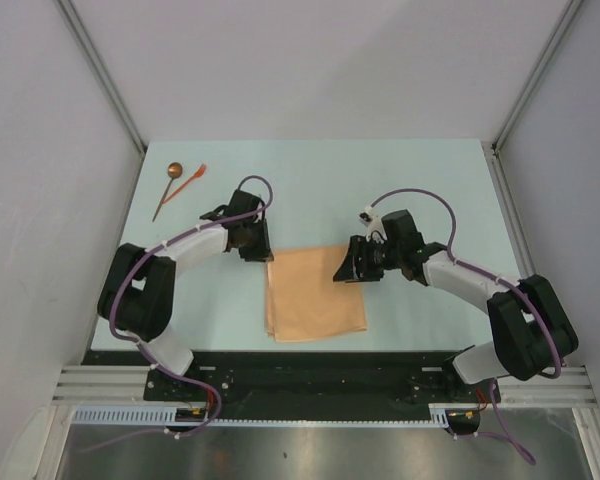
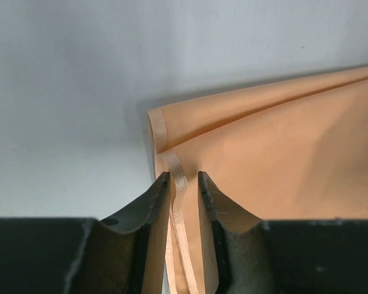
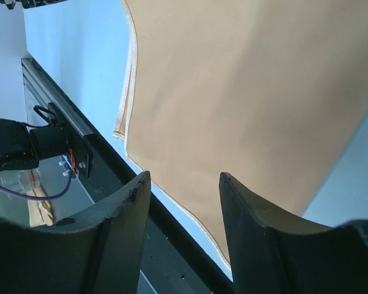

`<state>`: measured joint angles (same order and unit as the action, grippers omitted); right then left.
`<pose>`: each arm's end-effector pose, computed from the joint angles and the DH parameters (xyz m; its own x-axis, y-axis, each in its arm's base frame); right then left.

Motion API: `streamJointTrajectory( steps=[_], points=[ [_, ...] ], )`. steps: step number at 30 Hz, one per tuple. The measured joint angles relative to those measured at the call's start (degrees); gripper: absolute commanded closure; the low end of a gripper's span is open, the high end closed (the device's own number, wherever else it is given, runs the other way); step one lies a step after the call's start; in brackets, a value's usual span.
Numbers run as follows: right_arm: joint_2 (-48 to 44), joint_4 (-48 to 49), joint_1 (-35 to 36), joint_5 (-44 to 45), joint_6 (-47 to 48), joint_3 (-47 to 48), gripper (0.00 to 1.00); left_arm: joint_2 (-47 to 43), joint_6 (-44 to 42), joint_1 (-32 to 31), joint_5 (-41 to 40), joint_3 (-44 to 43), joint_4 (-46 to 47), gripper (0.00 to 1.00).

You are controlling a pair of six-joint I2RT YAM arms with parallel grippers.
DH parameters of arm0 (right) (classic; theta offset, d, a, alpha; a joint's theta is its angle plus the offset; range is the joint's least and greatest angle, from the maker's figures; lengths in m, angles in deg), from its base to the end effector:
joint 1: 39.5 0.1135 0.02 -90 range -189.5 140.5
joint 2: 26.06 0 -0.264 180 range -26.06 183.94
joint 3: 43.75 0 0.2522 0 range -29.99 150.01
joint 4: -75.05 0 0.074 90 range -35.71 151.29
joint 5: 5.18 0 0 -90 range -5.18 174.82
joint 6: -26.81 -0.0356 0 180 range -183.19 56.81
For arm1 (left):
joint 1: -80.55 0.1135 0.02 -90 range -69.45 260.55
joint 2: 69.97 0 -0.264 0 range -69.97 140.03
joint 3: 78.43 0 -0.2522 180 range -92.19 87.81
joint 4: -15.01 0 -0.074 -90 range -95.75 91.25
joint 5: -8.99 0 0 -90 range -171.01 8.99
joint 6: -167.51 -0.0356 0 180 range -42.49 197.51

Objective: Fold the napkin into a case and place the utensils inside
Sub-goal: Pick up the top corner of the square folded napkin from the center of the board.

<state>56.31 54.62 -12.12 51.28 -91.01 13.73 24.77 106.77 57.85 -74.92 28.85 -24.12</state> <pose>0.2455 0.1493 0.1953 -0.8983 -0.0272 -0.4385 -0.3495 0.6492 0.6756 0.3015 -0.1302 0.1862 -0.9156 -0.1438 -0.3755 -0.0190 0.9483 -0.3169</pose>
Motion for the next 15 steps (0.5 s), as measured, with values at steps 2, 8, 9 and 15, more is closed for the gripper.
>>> streamJointTrajectory(
  steps=[2, 8, 9, 15],
  points=[
    [-0.44, -0.07, -0.13, -0.2, 0.61, -0.5, 0.48, 0.63, 0.02, 0.0, 0.02, -0.04, 0.15, 0.74],
    [-0.48, 0.15, -0.72, -0.85, 0.68, -2.49, 0.48, 1.29, 0.22, 0.0, -0.33, -0.07, 0.07, 0.86],
    [-0.48, 0.24, -0.76, -1.01, 0.68, -2.67, 0.48, 1.29, 0.22, 0.0, -0.44, -0.09, 0.15, 0.89],
    [-0.48, 1.42, -0.87, -1.6, 0.68, -2.97, 0.49, 1.29, 0.26, 0.0, -1.11, -0.66, 0.33, 0.98]
  ],
)
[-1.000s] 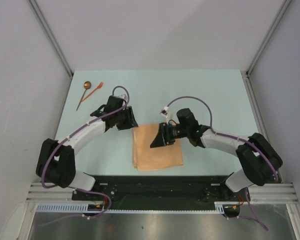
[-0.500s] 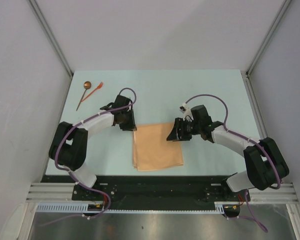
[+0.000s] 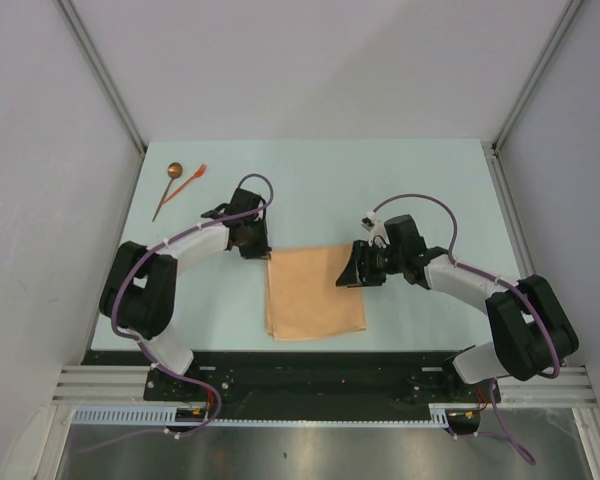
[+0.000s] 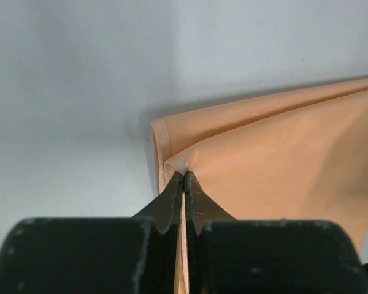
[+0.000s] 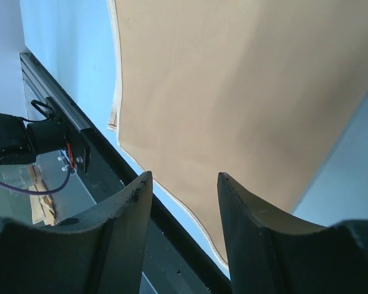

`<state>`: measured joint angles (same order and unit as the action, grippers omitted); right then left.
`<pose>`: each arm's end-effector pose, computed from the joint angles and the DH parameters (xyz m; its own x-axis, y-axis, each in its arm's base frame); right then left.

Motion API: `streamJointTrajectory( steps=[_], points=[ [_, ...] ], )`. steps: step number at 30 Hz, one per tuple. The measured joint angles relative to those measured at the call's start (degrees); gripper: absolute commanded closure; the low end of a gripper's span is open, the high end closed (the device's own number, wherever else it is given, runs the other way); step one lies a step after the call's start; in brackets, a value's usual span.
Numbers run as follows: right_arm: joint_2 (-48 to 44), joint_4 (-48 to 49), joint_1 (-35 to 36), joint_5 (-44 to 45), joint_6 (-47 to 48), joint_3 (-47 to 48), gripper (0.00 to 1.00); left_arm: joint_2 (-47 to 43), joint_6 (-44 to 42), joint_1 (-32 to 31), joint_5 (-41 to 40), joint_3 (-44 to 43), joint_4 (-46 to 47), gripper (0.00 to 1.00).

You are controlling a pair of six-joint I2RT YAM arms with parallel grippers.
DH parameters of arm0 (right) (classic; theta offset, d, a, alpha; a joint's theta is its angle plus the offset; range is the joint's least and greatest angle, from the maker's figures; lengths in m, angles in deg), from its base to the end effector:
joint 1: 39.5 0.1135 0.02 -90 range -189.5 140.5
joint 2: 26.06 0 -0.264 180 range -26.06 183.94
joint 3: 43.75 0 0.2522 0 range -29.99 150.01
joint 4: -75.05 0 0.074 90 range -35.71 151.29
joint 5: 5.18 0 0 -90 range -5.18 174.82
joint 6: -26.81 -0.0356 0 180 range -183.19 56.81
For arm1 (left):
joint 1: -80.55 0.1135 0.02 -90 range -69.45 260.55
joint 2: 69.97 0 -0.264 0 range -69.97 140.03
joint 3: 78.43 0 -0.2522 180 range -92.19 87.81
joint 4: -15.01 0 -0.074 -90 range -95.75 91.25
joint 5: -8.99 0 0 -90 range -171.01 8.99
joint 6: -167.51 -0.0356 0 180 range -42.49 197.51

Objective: Fold the napkin into a case and place the utensils inside
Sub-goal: Pick up the top corner of the square folded napkin from the center of the board, then smooth out the square-folded napkin at the center of the board.

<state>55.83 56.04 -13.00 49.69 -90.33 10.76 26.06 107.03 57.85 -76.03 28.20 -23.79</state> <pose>0.2395 0.1423 0.1842 -0.9051 -0.0344 -0.4237 -0.3452 0.6411 0.6854 0.3058 -0.1313 0.1827 -0.9135 -0.1500 -0.3782 -0.0315 0.9529 -0.3018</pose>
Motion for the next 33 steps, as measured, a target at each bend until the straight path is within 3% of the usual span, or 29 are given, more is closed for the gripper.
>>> streamJointTrajectory(
  steps=[12, 20, 25, 29, 33],
  points=[
    [1.07, 1.38, 0.13, -0.26, -0.44, -1.53, 0.51, 0.48, -0.04, 0.0, -1.36, -6.36, -1.36, 1.0],
    [1.11, 1.7, 0.28, -0.31, -0.48, -1.53, 0.51, 2.05, 0.02, 0.0, -1.6, -5.42, -1.53, 0.99],
    [1.95, 1.4, 1.66, -0.68, 0.07, -1.33, 0.59, 2.14, 0.26, 0.0, -1.81, -4.92, -1.64, 0.98],
    [3.65, -0.09, 6.25, -0.63, 0.79, -0.96, 0.73, 2.14, 0.42, 0.0, -1.84, -4.9, -1.68, 0.98],
    [4.02, -1.77, 9.84, -0.17, 0.83, -0.98, 0.78, 2.14, 0.44, 0.0, -1.81, -4.9, -1.7, 0.98]
  ],
)
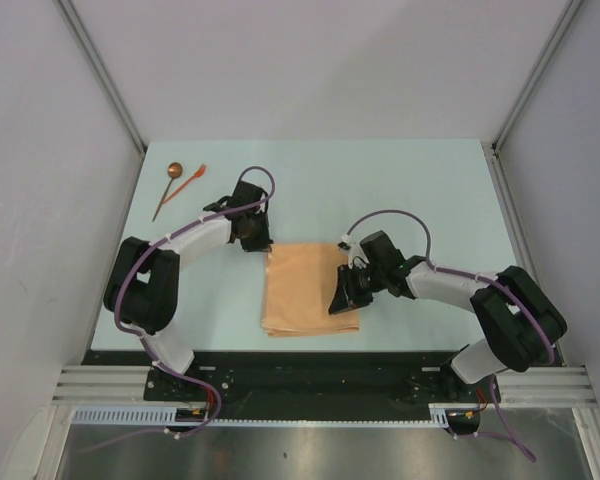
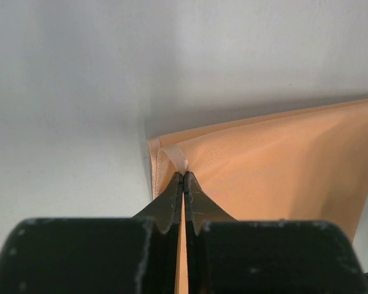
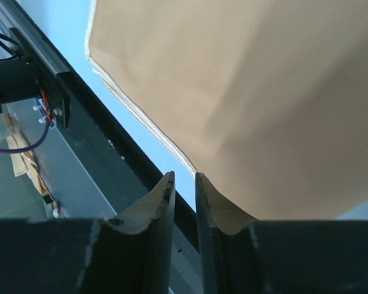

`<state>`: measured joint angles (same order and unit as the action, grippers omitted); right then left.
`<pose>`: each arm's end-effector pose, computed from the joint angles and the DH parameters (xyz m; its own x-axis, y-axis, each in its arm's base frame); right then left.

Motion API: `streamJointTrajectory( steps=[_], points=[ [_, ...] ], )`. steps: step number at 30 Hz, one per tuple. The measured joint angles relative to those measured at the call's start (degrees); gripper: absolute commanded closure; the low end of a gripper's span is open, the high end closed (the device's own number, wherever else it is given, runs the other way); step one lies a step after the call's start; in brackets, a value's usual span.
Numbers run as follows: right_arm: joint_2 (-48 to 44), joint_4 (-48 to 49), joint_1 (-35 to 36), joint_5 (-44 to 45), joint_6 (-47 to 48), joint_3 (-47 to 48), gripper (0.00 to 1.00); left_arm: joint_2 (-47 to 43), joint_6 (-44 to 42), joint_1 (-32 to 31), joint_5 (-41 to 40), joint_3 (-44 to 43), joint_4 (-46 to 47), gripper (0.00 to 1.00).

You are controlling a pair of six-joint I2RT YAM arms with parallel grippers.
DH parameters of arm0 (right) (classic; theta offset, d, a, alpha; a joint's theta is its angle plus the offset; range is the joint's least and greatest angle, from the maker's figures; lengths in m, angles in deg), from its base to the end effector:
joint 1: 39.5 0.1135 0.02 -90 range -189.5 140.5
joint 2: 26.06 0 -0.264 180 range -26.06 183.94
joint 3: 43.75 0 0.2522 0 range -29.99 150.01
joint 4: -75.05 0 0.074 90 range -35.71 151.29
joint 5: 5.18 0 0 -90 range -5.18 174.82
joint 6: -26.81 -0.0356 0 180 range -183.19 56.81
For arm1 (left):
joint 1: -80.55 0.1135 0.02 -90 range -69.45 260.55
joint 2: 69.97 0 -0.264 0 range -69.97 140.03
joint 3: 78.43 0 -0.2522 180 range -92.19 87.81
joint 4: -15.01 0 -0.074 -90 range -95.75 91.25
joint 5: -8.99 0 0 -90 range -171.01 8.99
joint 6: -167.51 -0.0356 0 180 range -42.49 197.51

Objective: Fold the napkin into a case and place the utensils inside
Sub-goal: Smooth out the square-folded napkin at the center of the board.

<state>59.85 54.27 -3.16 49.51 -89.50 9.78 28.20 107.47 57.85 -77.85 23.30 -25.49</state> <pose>0.2101 0.1801 0.1593 -0.9159 -0.2248 -0.3324 -0.3980 0.6153 0.6804 0.3210 -0.1364 0.1937 -0.8999 -0.1641 -0.4040 -0.0450 0.9565 -0.2882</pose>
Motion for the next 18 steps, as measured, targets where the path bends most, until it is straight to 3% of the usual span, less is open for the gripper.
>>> streamJointTrajectory(
  steps=[18],
  points=[
    [-3.06, -4.46, -5.73, 4.72, -0.02, -7.04, 0.82, -0.66, 0.59, -0.04, -1.11, 2.6, -0.15, 0.92]
  ],
)
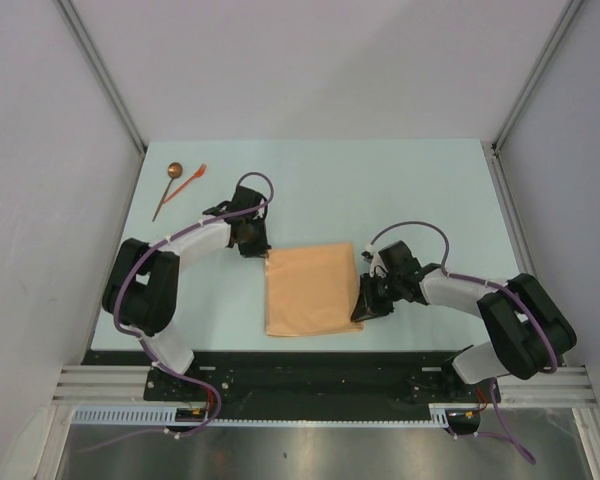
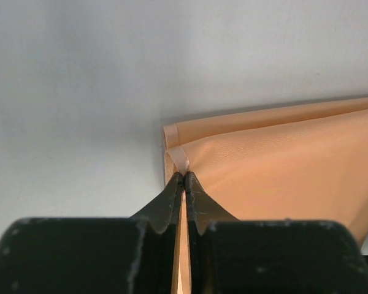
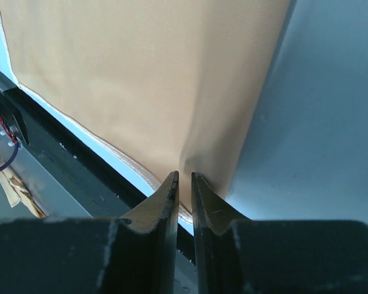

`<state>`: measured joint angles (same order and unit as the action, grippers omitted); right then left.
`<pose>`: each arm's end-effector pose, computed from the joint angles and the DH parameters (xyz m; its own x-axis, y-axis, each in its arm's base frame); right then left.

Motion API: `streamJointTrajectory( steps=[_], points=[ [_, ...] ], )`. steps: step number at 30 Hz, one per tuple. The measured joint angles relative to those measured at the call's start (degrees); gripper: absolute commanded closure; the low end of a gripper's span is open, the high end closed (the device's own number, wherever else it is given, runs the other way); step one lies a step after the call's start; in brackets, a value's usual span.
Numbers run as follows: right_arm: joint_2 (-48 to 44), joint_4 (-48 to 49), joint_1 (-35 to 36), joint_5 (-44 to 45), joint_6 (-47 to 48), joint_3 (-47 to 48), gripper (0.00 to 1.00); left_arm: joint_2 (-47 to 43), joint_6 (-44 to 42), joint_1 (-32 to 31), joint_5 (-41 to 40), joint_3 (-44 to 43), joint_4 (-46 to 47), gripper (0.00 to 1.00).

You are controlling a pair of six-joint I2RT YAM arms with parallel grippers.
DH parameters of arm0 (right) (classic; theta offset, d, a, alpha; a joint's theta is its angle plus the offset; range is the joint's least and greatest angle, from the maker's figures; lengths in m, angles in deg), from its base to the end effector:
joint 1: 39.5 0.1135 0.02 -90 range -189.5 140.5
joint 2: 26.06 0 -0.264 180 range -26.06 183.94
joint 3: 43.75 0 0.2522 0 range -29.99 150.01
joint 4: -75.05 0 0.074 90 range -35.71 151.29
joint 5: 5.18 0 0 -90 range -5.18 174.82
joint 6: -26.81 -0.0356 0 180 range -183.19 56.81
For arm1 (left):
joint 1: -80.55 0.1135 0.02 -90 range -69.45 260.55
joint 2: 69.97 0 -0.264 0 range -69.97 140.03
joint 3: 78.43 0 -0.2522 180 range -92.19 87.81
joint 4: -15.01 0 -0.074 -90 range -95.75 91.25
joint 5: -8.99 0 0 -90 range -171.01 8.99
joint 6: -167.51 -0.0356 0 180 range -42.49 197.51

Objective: Fold the napkin into a case and place the utensils inside
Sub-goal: Smooth out the square-folded napkin at the center of the board.

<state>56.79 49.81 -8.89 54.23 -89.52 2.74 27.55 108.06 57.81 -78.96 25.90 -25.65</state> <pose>0.1973 0.1378 0.1339 -0.9653 -0.1275 -0.2277 -0.2438 0.7522 0.6122 0.3124 -0.1323 0.1842 -0.9087 -0.1699 -0.3814 -0.0701 0.9625 -0.2620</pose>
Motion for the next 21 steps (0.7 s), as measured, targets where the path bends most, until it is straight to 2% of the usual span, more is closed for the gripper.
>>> streamJointTrajectory(
  steps=[11, 14, 17, 18, 21],
  points=[
    [-1.18, 0.76, 1.88, -0.26, -1.05, -0.09, 0.83, 0.07, -0.02, 0.0, -1.18, -0.2, -0.26, 0.92],
    [-1.11, 1.33, 2.45, -0.31, -1.09, -0.17, 0.84, 0.63, -0.02, 0.0, -1.86, -0.81, -0.26, 0.86],
    [-1.09, 1.86, 2.49, -0.31, -1.18, -0.83, 0.84, 0.98, -0.07, -0.02, -2.73, -0.94, -0.31, 0.65],
    [-1.11, 1.86, 2.47, -0.28, -1.27, -1.05, 0.84, 1.01, -0.26, -0.13, -3.41, -0.94, -0.46, 0.52],
    [-1.79, 1.2, 2.32, -0.24, -1.57, -1.27, 0.82, 0.39, -0.63, -1.18, -8.41, -1.11, -1.75, 0.45]
  ],
)
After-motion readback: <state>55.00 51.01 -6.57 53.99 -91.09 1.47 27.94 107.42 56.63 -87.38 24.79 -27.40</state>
